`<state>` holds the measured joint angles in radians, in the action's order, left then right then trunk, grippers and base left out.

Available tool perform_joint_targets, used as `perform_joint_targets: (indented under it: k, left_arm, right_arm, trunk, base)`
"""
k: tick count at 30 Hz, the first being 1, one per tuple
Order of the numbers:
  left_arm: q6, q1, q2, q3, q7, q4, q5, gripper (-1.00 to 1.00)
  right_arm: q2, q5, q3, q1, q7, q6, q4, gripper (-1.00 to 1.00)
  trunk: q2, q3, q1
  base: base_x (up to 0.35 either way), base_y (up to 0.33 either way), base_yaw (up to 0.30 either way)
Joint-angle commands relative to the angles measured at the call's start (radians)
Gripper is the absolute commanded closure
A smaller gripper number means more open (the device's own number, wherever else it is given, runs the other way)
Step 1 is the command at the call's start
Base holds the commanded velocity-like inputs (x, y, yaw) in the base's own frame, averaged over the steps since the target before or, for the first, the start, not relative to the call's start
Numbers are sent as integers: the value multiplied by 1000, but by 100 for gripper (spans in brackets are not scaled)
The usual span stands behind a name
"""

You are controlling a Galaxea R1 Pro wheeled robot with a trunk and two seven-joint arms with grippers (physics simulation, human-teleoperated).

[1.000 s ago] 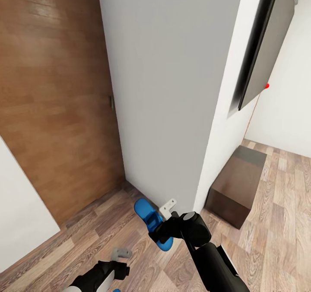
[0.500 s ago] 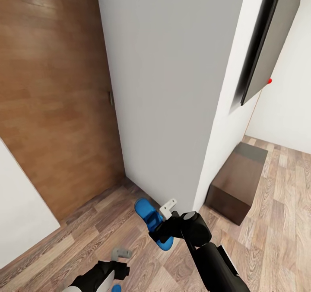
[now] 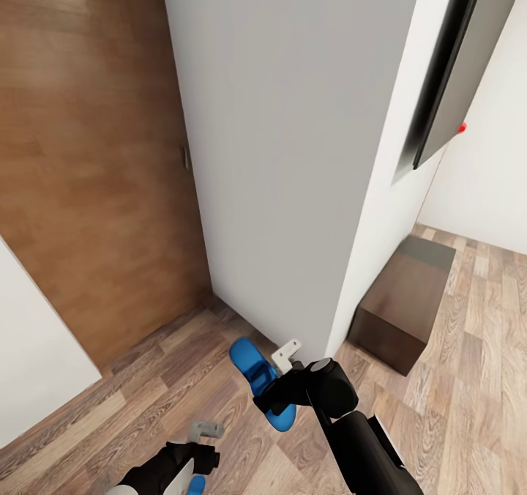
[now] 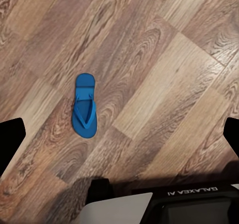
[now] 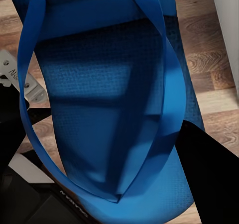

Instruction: In the bedroom, move the book from the bed onto either nightstand, and place the two sandals side by side next to the bed.

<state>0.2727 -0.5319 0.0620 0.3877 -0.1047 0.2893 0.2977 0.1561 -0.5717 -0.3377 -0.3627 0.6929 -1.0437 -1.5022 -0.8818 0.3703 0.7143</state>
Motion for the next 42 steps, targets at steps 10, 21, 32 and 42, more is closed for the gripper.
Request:
perform_joint_targets:
  k: [10,21,32,42]
  left_arm:
    - [2,0,-1,8,-7,2,11,-100]
    - [-38,0,-1,8,-7,2,9,-100]
    - [-41,0,-1,9,-7,2,9,-100]
    - [-41,0,-1,8,-7,2,9,-100]
  right_arm:
    - [0,-11,0,-1,10,-3,-3,100]
    - [-1,-14,11,-1,10,-3,-68,100]
    - [-12,-15,63,-2,10,-3,-82,100]
    - [-15,-13,79,-2,11,-3,-82,100]
  trunk:
    - [-71,49,39]
    - [-148,101,81]
    - [-225,138,123]
    - [-295,173,161]
  base:
    - [0,0,0]
    - [0,0,0]
    - [0,0,0]
    - [0,0,0]
